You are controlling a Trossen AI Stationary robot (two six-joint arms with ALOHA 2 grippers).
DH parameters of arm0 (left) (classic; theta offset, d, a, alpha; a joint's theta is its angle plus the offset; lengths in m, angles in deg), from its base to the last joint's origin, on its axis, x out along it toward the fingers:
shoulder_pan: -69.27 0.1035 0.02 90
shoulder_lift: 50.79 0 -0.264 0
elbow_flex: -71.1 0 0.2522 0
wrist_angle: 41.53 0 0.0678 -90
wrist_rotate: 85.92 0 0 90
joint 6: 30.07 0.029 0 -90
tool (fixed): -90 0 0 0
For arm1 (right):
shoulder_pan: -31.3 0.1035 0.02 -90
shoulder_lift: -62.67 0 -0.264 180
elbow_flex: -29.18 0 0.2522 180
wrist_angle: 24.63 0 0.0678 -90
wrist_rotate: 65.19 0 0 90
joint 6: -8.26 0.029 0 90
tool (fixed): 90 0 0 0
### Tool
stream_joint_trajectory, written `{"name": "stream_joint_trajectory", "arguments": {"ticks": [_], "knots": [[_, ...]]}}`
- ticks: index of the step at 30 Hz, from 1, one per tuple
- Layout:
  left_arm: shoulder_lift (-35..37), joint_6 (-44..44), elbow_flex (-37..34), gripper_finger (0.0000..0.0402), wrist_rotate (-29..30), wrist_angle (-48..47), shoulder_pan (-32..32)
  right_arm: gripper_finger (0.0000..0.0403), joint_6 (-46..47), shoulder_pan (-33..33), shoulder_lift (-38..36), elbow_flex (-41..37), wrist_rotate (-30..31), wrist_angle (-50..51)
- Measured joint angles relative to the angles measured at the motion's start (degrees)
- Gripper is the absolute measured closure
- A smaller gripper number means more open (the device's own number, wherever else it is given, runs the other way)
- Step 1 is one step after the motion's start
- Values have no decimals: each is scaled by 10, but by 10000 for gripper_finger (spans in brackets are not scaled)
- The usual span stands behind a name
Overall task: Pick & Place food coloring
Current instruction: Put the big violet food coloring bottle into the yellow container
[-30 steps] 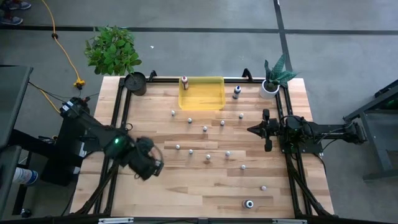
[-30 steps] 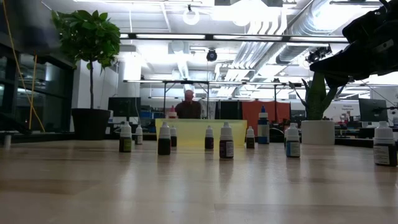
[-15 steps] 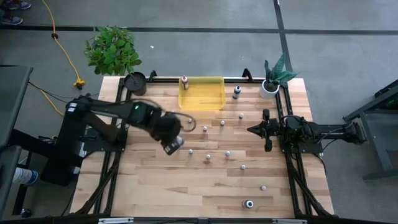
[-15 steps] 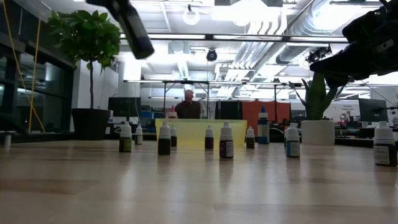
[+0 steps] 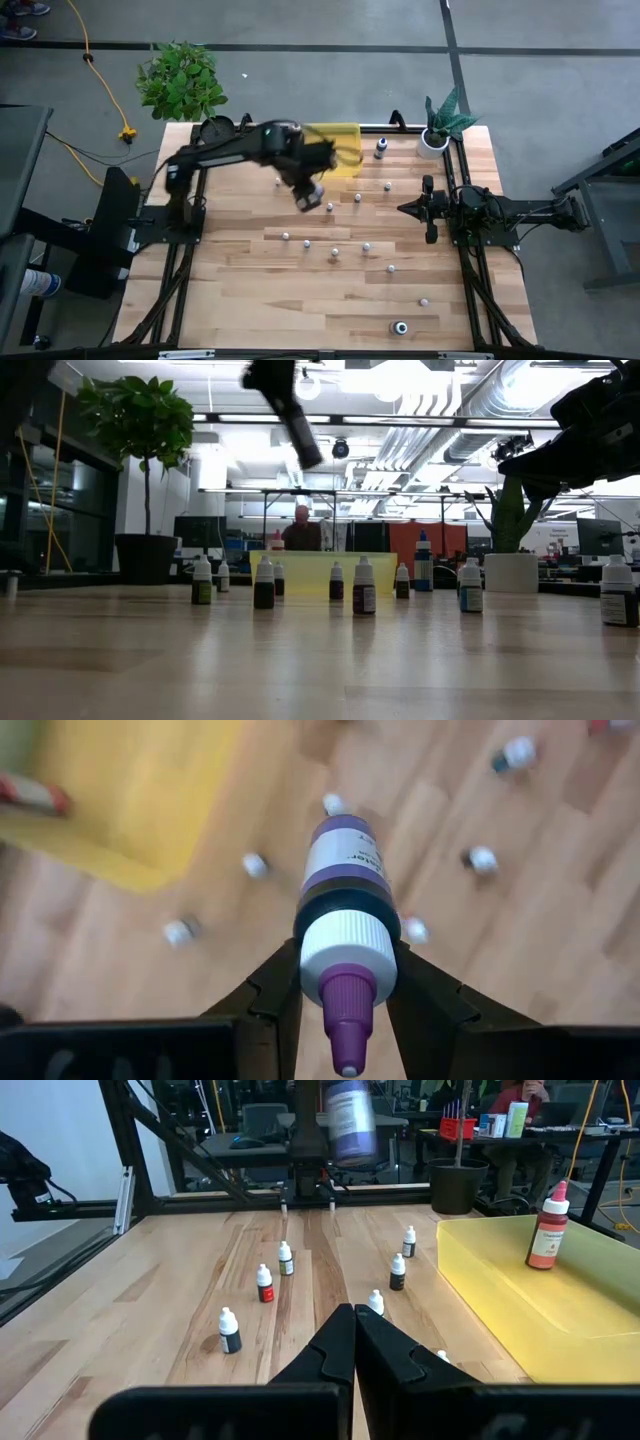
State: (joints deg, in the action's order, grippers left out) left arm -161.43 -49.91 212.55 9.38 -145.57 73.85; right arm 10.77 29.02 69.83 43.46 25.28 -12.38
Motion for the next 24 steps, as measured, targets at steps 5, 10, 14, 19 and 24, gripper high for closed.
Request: {"name": "stream_joint_trajectory", "arguments": {"ticks": [5, 10, 14, 19, 24], "knots": [[-63, 29, 75, 290, -12, 6, 50, 402, 0, 0, 0, 0, 0, 0], [-85, 31, 62, 290, -16, 3, 109, 402, 0, 0, 0, 0, 0, 0], [-108, 19, 60, 290, -13, 2, 154, 402, 0, 0, 0, 0, 0, 0], [-127, -1, 61, 290, -5, 2, 196, 402, 0, 0, 1, 0, 0, 0], [-152, -29, 60, 290, -6, 3, 225, 402, 0, 0, 1, 0, 0, 0]]}}
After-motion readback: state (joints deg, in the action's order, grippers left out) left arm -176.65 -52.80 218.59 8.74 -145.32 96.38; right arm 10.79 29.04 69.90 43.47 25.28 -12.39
